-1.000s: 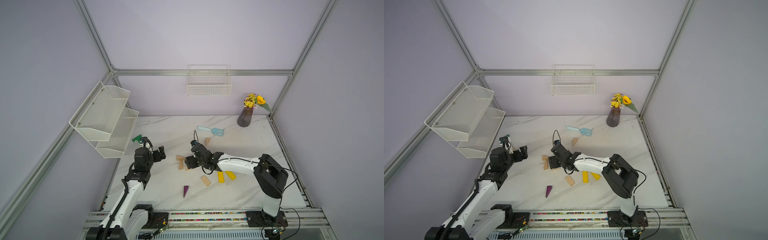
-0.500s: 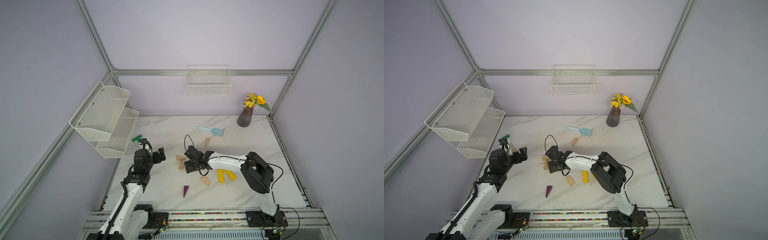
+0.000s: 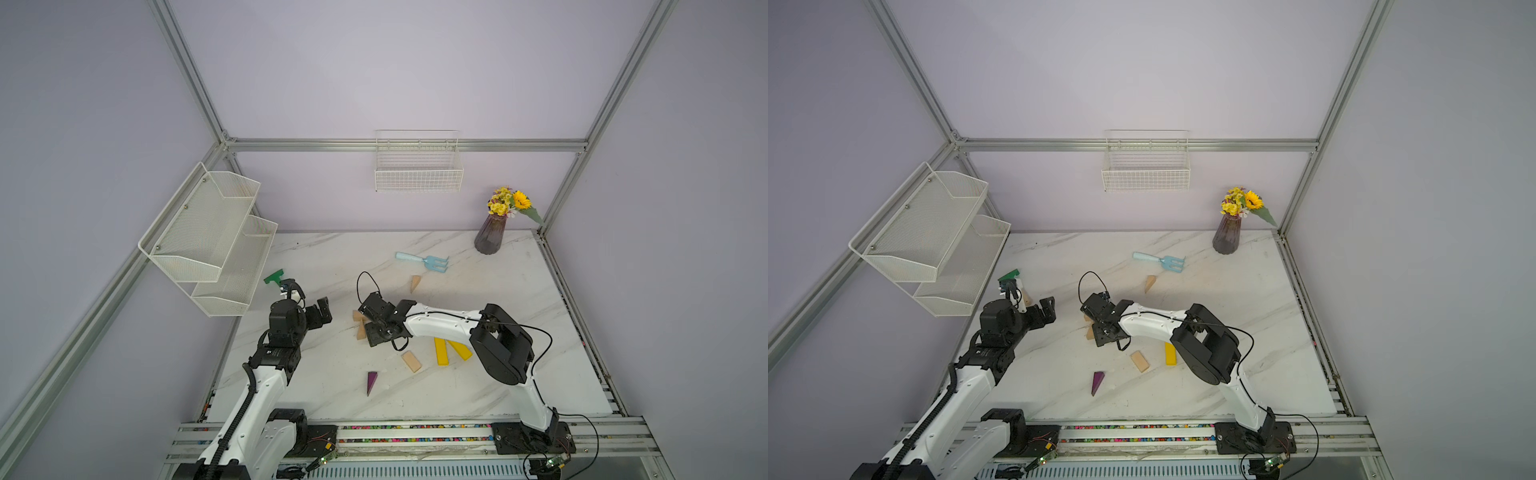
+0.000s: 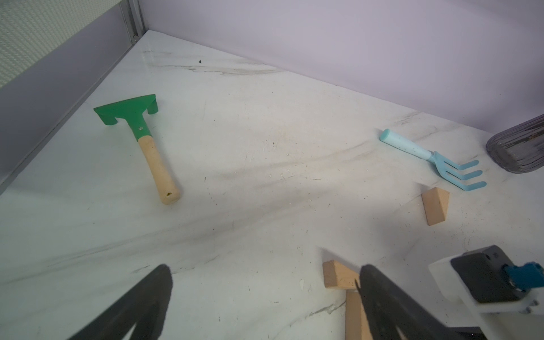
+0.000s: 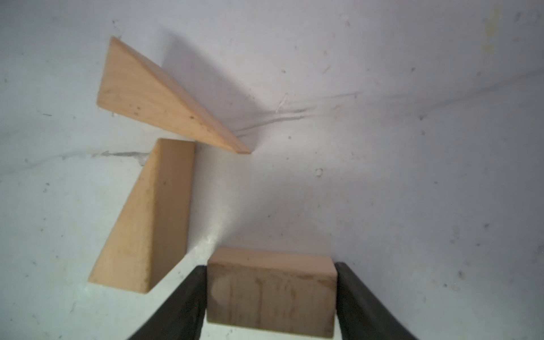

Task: Assemble a small pinwheel with building blocks
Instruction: Move the building block to the center of the board.

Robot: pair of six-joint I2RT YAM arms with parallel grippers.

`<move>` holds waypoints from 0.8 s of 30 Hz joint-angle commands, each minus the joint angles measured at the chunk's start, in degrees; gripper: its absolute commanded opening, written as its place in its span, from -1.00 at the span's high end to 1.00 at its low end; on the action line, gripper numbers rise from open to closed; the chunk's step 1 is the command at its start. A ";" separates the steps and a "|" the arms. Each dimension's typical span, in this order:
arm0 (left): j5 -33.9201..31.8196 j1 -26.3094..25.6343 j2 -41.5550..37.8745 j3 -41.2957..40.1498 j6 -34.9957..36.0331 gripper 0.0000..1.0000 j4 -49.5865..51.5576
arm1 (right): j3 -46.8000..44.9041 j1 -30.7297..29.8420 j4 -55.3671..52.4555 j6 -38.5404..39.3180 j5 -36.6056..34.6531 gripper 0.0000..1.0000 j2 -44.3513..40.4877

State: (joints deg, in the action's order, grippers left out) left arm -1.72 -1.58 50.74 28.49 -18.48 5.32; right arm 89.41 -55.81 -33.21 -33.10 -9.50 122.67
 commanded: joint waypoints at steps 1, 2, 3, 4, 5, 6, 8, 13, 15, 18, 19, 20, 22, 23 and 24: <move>-0.23 -0.25 0.35 -0.10 -0.64 -1.00 -2.39 | -3.10 1.61 -4.18 -2.13 -1.53 -0.38 0.05; -0.10 -0.24 0.52 -0.06 -0.72 -1.00 -2.68 | -3.70 2.39 -3.96 -2.14 -1.73 -0.37 -0.41; 0.11 -0.18 0.87 -0.01 -0.68 -1.00 -2.94 | -4.37 3.55 -3.71 -2.12 -1.75 -0.38 -0.95; 0.26 -0.21 1.23 0.09 -0.84 -1.00 -3.26 | -5.19 4.93 -3.15 -2.01 -1.60 -0.37 -1.45; 0.39 -0.19 1.59 0.16 -0.97 -1.00 -3.61 | -5.96 6.27 -2.47 -1.90 -1.30 -0.37 -1.93; 0.62 -0.19 2.02 0.16 -1.16 -1.00 -3.94 | -6.78 7.85 -1.55 -1.75 -0.84 -0.37 -2.33; 0.96 -0.23 2.97 0.42 -1.52 -1.00 -4.63 | -7.82 10.88 -0.04 -1.44 -0.27 -0.37 -2.94; 1.92 -0.18 5.38 1.36 -2.36 -1.00 -5.71 | -5.58 14.84 1.21 -0.20 0.81 -0.40 -1.48; 2.30 -0.24 5.90 1.67 -2.52 -1.00 -5.77 | -4.46 15.12 0.79 -0.24 0.97 -0.46 -0.74; 2.68 -0.25 5.87 1.90 -2.79 -1.00 -5.65 | -4.62 15.05 0.92 -1.11 1.06 -0.56 -1.90; 2.77 -0.19 5.71 1.84 -2.80 -1.00 -5.58 | -4.88 15.04 0.91 -1.35 0.73 -0.64 -2.94; 2.77 -0.21 5.61 1.75 -2.86 -1.00 -5.50 | -5.07 15.07 0.70 -1.44 0.46 -0.68 -3.95; 2.77 -0.25 5.34 1.66 -2.81 -1.00 -5.43 | -5.28 14.72 -0.33 -1.53 -0.61 -0.70 -6.68; 2.80 -0.26 5.20 1.66 -2.79 -1.00 -5.44 | -5.42 14.40 -1.29 -1.52 -0.99 -0.71 -7.87; 2.84 -0.25 5.09 1.66 -2.91 -1.00 -5.41 | -5.59 13.84 -2.26 -1.17 -1.12 -0.72 -9.26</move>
State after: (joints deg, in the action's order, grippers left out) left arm 0.36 -1.58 56.99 28.49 -20.43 2.24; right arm 84.36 -40.80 -32.16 -33.85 -10.28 118.43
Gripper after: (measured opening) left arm 0.999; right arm 0.856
